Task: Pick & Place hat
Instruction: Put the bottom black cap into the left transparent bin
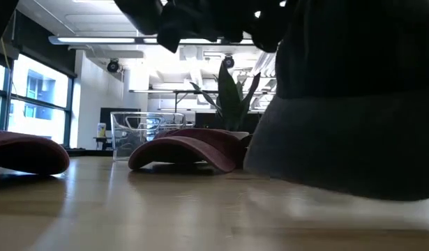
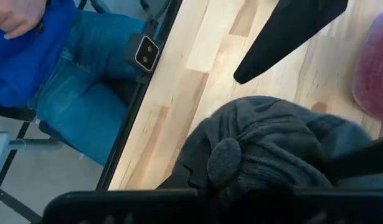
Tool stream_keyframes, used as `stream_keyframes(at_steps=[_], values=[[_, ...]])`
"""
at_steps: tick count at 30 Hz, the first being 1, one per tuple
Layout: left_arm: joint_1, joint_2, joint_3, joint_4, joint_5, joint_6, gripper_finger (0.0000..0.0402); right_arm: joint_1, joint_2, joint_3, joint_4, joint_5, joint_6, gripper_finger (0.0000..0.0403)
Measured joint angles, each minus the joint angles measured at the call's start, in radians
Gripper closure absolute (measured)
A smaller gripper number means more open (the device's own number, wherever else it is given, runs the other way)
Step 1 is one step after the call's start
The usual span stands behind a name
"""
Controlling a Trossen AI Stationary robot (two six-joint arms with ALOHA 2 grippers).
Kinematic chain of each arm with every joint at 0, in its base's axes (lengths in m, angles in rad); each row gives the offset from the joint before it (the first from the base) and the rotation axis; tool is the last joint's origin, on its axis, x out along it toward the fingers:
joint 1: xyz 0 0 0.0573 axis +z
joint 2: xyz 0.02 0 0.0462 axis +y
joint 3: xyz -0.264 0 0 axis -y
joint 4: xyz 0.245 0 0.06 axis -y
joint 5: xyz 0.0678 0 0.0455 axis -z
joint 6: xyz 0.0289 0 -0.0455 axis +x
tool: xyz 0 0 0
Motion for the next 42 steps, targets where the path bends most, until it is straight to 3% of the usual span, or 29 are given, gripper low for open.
stream_keyframes(at_steps=[6,15,22,24,29,35,42], values=[[-0.009,0.0,0.0,0.001,-0.057,-0.03,0.0122,0.0,0.0,0.0,0.059,-0.005,0.0,0.0394],[-0.007,0.0,0.0,-0.019,0.161,-0.038,0.0122,0.002,0.0,0.0,0.071,-0.017,0.006,0.0399],[-0.007,-0.019,0.0,-0.072,0.193,-0.023,0.0122,0.028,0.0,0.0,-0.001,-0.043,0.076,0.0391],[-0.007,-0.02,0.0,-0.071,0.171,-0.002,0.0122,0.038,0.0,0.0,-0.019,-0.044,0.077,0.0396],[-0.008,-0.019,0.0,-0.015,-0.077,-0.011,0.0122,0.048,0.0,0.0,-0.015,-0.025,-0.004,0.0397],[-0.008,0.034,0.016,0.047,-0.049,-0.063,0.0122,0.039,0.0,0.0,-0.019,0.01,-0.1,0.0396],[-0.009,0.104,0.14,-0.048,-0.033,-0.097,0.0122,0.033,-0.003,0.0,-0.036,-0.001,-0.15,0.0395]])
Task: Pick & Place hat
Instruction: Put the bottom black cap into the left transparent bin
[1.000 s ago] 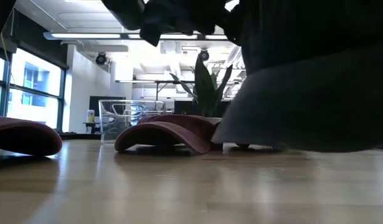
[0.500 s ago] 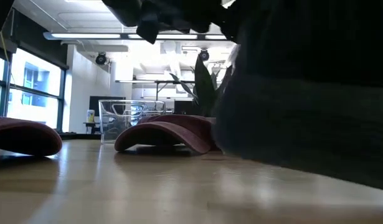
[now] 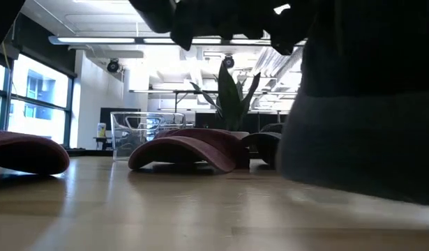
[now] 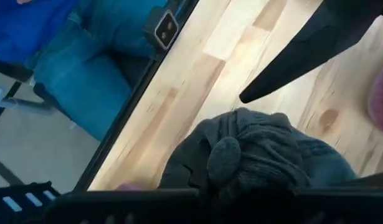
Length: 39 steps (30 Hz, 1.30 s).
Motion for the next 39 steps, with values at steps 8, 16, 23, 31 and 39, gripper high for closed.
stream_keyframes(at_steps=[8,16,23,31,39], values=[[0.002,0.044,0.06,-0.03,0.189,0.015,0.0122,0.014,0.002,0.001,0.019,-0.013,-0.033,0.0398],[0.001,0.044,0.06,-0.042,0.295,0.041,0.0149,0.072,0.003,0.001,-0.033,0.042,0.064,0.0398],[0.0,0.044,0.06,-0.041,0.235,0.032,0.0242,0.123,0.003,0.001,-0.103,0.153,0.153,0.0391],[0.014,0.018,0.058,-0.22,0.006,0.061,0.0311,0.139,0.003,0.001,-0.101,0.183,0.136,0.0398],[0.032,-0.154,0.049,-0.757,-0.26,0.141,0.0329,0.075,0.057,0.0,-0.073,0.163,-0.031,0.0399]])
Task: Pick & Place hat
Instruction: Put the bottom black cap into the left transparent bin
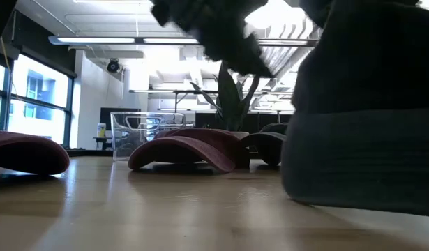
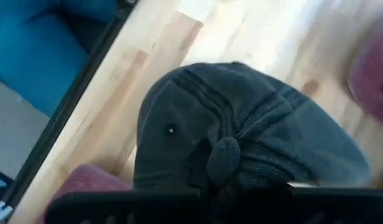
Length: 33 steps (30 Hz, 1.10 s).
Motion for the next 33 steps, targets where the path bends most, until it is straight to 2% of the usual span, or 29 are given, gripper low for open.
stream_keyframes(at_steps=[2,6,10,12,18,22,25,29,33], values=[[-0.013,-0.042,-0.032,-0.073,-0.062,-0.005,0.0336,-0.029,0.026,0.0,0.027,-0.033,-0.067,0.0398],[-0.02,-0.137,-0.138,-0.055,-0.072,-0.068,0.0353,-0.092,0.076,0.0,0.053,-0.037,-0.136,0.0394],[-0.018,-0.193,-0.28,0.113,-0.07,-0.139,0.0365,-0.148,0.099,-0.002,0.043,-0.025,-0.087,0.0389],[-0.018,-0.198,-0.331,0.247,-0.067,-0.165,0.0366,-0.18,0.094,-0.001,0.045,-0.072,-0.027,0.0374],[-0.018,-0.188,-0.371,0.411,-0.006,-0.194,0.0367,-0.257,0.052,0.0,0.009,-0.216,0.14,0.0272],[-0.02,-0.159,-0.374,0.425,0.007,-0.217,0.0367,-0.259,0.023,-0.017,-0.111,-0.204,0.209,0.0192],[-0.026,-0.162,-0.372,0.429,-0.005,-0.217,0.0367,-0.244,-0.025,-0.118,-0.104,-0.164,0.286,0.015],[-0.027,-0.162,-0.372,0.429,-0.009,-0.217,0.0367,-0.217,-0.112,-0.343,0.088,-0.145,0.441,0.0133],[-0.024,-0.162,-0.372,0.448,-0.015,-0.214,0.0367,-0.172,-0.195,-0.582,0.505,-0.148,0.597,0.0133]])
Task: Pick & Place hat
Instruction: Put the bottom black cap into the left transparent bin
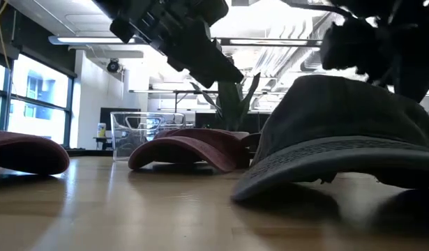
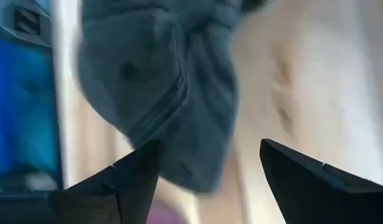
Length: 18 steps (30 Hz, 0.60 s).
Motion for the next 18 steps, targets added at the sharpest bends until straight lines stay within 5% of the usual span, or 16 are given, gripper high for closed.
stream_keyframes(at_steps=[6,15,18], values=[[0.0,0.024,0.001,0.175,0.001,0.038,0.0357,0.043,0.003,-0.222,0.547,0.044,0.119,0.0161],[0.065,0.148,0.072,0.265,0.058,0.029,0.0202,0.088,0.006,-0.211,0.604,0.099,0.028,0.0375],[0.087,0.213,0.133,0.28,0.18,0.024,0.0141,0.104,0.006,-0.167,0.592,0.096,-0.019,0.0386]])
